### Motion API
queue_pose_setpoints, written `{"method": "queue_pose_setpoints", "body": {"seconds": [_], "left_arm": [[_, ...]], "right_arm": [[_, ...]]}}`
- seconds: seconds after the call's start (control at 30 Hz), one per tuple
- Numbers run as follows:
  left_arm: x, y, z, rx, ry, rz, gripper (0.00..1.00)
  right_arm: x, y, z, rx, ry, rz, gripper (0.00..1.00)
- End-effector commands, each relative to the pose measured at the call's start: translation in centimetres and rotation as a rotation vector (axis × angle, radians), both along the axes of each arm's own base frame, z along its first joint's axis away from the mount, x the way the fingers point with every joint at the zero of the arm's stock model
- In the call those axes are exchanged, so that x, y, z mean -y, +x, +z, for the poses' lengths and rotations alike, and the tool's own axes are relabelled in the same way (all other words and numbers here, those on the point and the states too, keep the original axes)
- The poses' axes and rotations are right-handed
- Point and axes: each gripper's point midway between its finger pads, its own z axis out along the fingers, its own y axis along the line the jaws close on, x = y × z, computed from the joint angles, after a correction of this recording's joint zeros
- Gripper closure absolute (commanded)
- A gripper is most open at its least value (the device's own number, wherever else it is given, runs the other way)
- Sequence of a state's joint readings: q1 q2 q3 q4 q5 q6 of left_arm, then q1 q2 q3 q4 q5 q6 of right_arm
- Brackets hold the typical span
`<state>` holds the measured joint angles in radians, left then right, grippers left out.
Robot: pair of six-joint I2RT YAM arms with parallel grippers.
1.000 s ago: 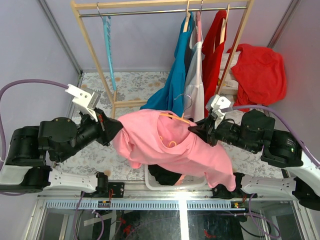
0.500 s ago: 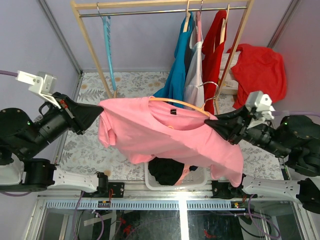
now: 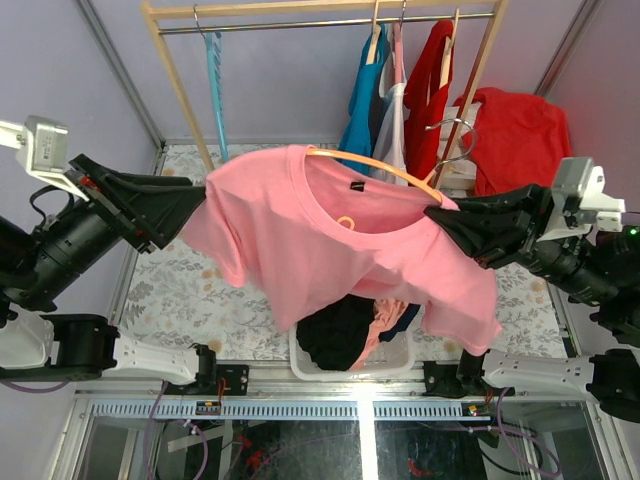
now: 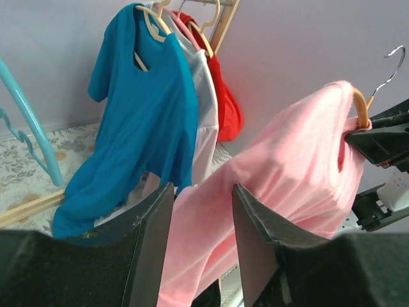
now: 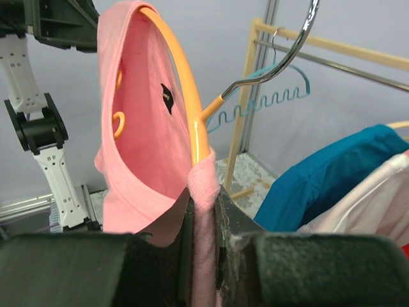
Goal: Place the t-shirt on the hanger
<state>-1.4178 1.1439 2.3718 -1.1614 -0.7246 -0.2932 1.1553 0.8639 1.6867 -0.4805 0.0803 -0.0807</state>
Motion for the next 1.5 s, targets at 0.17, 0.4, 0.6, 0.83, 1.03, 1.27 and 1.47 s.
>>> {"method": "queue_pose_setpoints", "body": {"seconds": [0.17, 0.4, 0.6, 0.83, 1.03, 1.27, 1.47], "left_arm": [[-2.7, -0.7, 3.1, 0.086, -0.125, -0.028, 0.56], [-1.4, -1.3, 1.5, 0.070, -0.059, -0.081, 0.52], [-0.1, -3.2, -1.0, 0.016, -0.014, -0.205, 0.49], [4.1, -4.7, -7.2, -0.090, 0.178, -0.325, 0.47], [4.8, -5.0, -11.6, -0.158, 0.247, -0.335, 0.46], [4.4, -5.2, -14.6, -0.204, 0.279, -0.324, 0.45], [4.7, -5.0, -16.0, -0.222, 0.322, -0.315, 0.46]], "right_arm": [[3.7, -2.1, 7.5, 0.154, 0.189, 0.014, 1.00], [2.6, -2.7, 4.3, 0.112, 0.067, 0.075, 1.00], [2.0, -2.8, -0.5, 0.036, -0.018, 0.095, 1.00], [0.7, -2.5, -6.2, -0.063, -0.117, 0.110, 1.00], [-0.2, -2.8, -9.6, -0.128, -0.173, 0.145, 1.00], [-1.5, -2.9, -11.7, -0.176, -0.229, 0.175, 1.00], [-2.0, -2.9, -12.3, -0.190, -0.241, 0.183, 1.00]]}}
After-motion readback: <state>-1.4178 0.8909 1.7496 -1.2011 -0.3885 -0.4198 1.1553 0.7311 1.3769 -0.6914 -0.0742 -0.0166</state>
